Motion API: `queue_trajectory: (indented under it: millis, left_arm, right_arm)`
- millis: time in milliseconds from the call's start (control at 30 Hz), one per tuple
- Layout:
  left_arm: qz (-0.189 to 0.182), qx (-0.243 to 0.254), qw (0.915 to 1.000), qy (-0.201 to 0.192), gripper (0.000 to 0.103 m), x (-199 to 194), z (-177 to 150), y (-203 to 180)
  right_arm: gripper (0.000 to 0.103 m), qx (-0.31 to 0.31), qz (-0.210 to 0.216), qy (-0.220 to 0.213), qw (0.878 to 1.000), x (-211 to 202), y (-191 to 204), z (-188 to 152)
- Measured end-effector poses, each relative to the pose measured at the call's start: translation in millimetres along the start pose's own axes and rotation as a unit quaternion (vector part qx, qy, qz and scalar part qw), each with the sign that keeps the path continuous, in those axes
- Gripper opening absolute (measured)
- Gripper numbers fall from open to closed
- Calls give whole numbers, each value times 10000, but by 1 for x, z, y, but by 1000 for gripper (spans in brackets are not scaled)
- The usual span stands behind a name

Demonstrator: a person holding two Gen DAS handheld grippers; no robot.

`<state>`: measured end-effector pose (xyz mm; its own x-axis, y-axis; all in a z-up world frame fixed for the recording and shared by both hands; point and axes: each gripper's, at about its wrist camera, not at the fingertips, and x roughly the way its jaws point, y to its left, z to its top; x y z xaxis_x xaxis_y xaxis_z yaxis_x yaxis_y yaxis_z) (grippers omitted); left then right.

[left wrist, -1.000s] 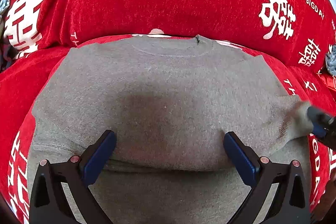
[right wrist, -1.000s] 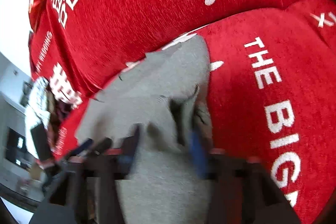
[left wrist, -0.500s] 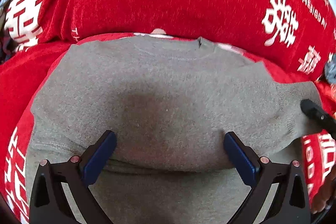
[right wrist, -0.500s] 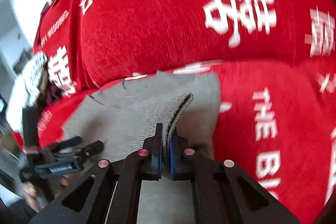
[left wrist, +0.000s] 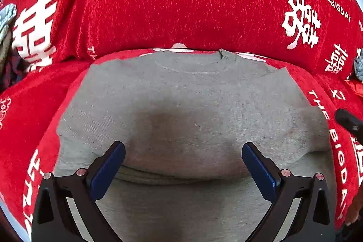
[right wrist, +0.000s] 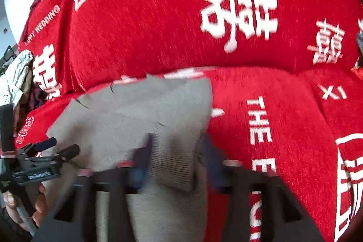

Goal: Fold small clothes
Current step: 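Smooth the sleeve flat with the right gripper and open it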

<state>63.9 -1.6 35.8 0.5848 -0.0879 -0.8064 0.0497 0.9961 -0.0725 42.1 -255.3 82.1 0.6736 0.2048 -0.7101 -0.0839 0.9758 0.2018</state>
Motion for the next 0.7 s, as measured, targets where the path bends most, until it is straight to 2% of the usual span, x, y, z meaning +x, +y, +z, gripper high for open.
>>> queue_trajectory:
  millis: [67, 100, 200, 333, 400, 467, 567, 633, 700]
  left_arm:
    - [15, -31, 10000, 4, 103, 0, 0, 3]
    - [17, -65, 10000, 13, 103, 1, 0, 5]
    - [74, -148, 9998, 102, 103, 7, -1, 11]
    - [204, -177, 9992, 293, 103, 22, -5, 22]
    - [238, -74, 9994, 239, 103, 23, -7, 22]
    - [226, -8, 9995, 224, 103, 22, -7, 22]
    - [93, -100, 9999, 102, 103, 11, -5, 25]
    - [-56, -145, 9999, 62, 103, 5, -7, 26]
    - [-94, -102, 9997, 183, 103, 8, -11, 25]
  right_arm:
    - [67, -172, 71, -144, 9997, -6, 17, -1]
    - [67, -269, 115, -80, 9995, -2, 28, -1]
    - [67, -363, 271, 492, 9978, 26, 48, -5]
    - [67, -265, -317, 981, 9943, 57, 42, -12]
    - [67, 12, -191, 861, 9961, 56, 32, -10]
    - [65, -13, -248, 909, 9956, 55, 29, -8]
    - [66, -139, -530, 889, 9945, 46, 39, -6]
    - [67, -235, -486, 793, 9954, 36, 47, -9]
    - [67, -238, -377, 835, 9955, 31, 56, -13]
